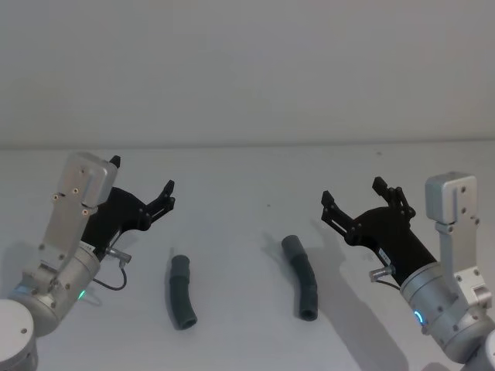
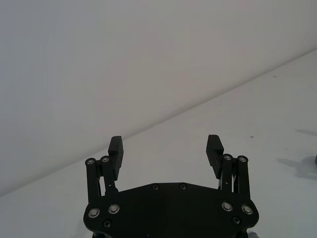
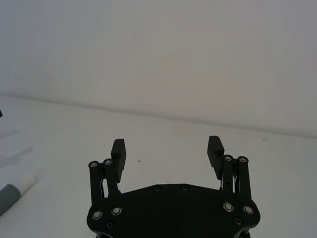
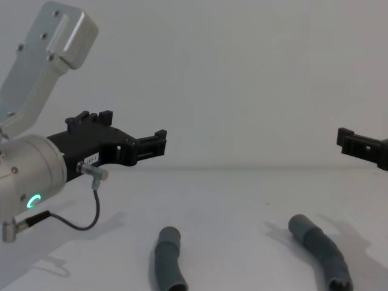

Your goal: Use both hands to pick up one end of the pipe from the table, align the ends, and insert them.

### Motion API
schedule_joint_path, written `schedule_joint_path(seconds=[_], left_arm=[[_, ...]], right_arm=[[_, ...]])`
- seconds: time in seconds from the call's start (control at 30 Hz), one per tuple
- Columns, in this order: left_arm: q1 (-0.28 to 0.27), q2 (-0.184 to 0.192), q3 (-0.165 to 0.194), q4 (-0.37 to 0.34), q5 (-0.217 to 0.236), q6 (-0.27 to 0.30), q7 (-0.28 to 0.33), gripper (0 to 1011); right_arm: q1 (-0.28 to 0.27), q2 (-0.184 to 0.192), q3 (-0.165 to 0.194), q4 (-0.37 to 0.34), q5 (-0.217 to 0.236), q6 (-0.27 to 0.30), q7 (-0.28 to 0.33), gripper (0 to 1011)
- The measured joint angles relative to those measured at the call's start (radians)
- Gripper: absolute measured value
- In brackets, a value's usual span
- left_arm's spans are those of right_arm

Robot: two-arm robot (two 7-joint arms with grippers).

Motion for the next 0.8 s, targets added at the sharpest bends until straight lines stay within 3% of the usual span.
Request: schedule_joint_path(seconds=[0.8], left_arm=[[0.0, 0.0, 0.0, 0.0, 0.0, 0.0, 0.0, 1001]], right_arm=[[0.0, 0.0, 0.0, 0.0, 0.0, 0.0, 0.0, 1002]])
